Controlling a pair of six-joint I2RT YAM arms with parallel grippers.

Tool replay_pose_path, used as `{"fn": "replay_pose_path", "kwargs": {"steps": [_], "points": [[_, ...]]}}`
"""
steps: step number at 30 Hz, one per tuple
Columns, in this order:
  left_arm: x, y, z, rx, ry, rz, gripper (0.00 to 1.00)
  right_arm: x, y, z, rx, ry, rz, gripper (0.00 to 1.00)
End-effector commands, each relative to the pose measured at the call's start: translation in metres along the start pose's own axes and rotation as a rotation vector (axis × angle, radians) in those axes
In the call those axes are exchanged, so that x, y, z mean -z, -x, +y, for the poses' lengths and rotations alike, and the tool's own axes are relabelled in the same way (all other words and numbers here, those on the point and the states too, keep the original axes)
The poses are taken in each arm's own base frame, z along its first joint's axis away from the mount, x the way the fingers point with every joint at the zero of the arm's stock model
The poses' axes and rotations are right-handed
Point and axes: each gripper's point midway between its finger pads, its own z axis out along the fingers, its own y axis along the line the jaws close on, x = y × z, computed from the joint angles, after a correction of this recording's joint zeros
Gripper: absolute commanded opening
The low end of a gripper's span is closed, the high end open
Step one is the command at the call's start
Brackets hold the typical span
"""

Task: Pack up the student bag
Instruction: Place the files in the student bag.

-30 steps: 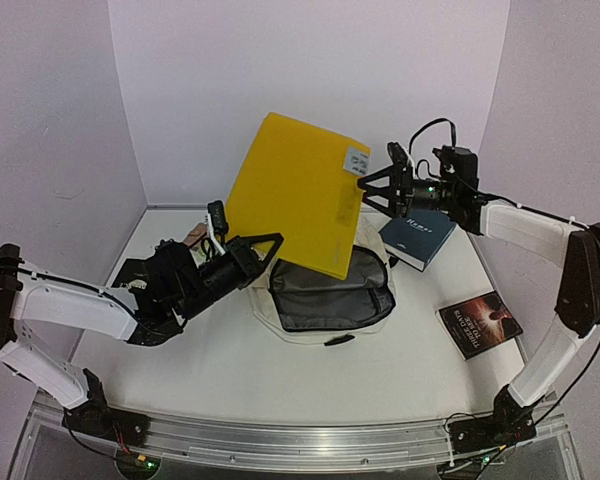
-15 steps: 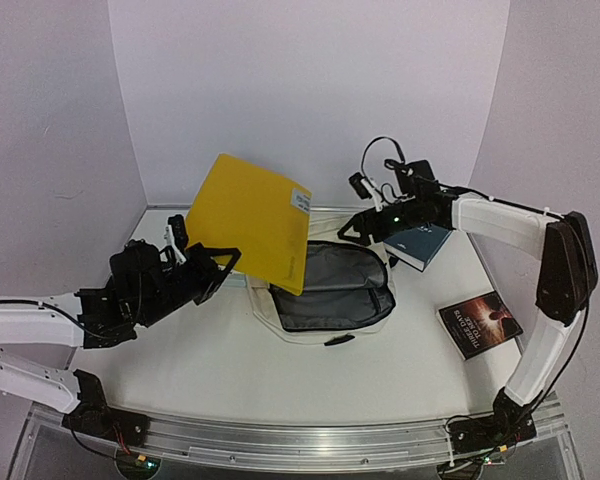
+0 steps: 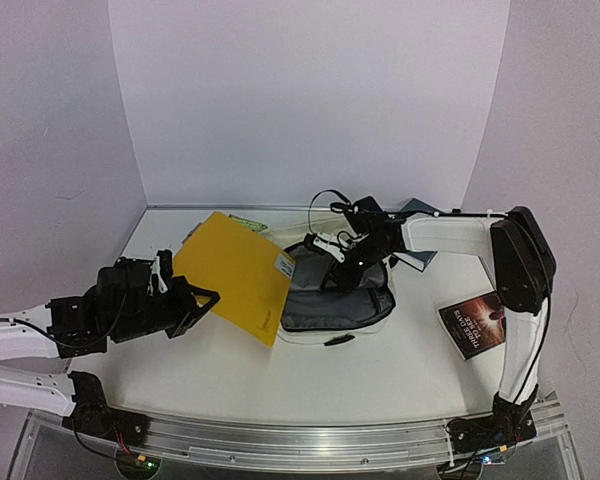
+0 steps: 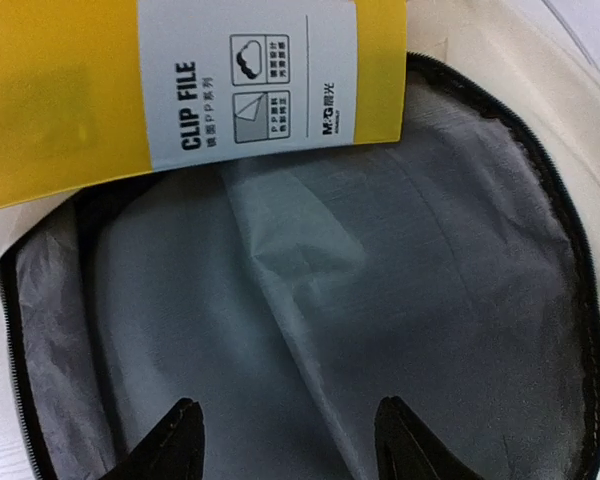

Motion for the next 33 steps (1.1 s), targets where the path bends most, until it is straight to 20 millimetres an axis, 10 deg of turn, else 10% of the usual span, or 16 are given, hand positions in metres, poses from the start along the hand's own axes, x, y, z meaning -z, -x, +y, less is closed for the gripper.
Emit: {"fn": "replay_pose_path", "kwargs": {"steps": [1, 9, 15, 19, 33], "points": [[0.02, 0.001, -0.011, 0.03, -0.056, 0.025, 0.0, -0.013, -0.007, -0.016, 0.094, -0.056, 0.057, 0.63], [0.031, -0.012, 0.0, 0.025, -0.071, 0.083, 0.0, -0.039, -0.034, -0.026, 0.131, -0.099, 0.159, 0.58], [0.036, -0.022, -0.012, -0.025, -0.124, 0.15, 0.0, -0.043, -0.029, -0.046, 0.097, -0.182, 0.174, 0.26], [0.046, -0.03, -0.017, -0.039, -0.174, 0.199, 0.0, -0.036, -0.004, -0.051, 0.02, -0.189, 0.105, 0.0], [0.044, -0.069, -0.031, -0.064, -0.324, 0.398, 0.0, 0.022, 0.102, -0.073, -0.274, -0.201, -0.188, 0.0]]}}
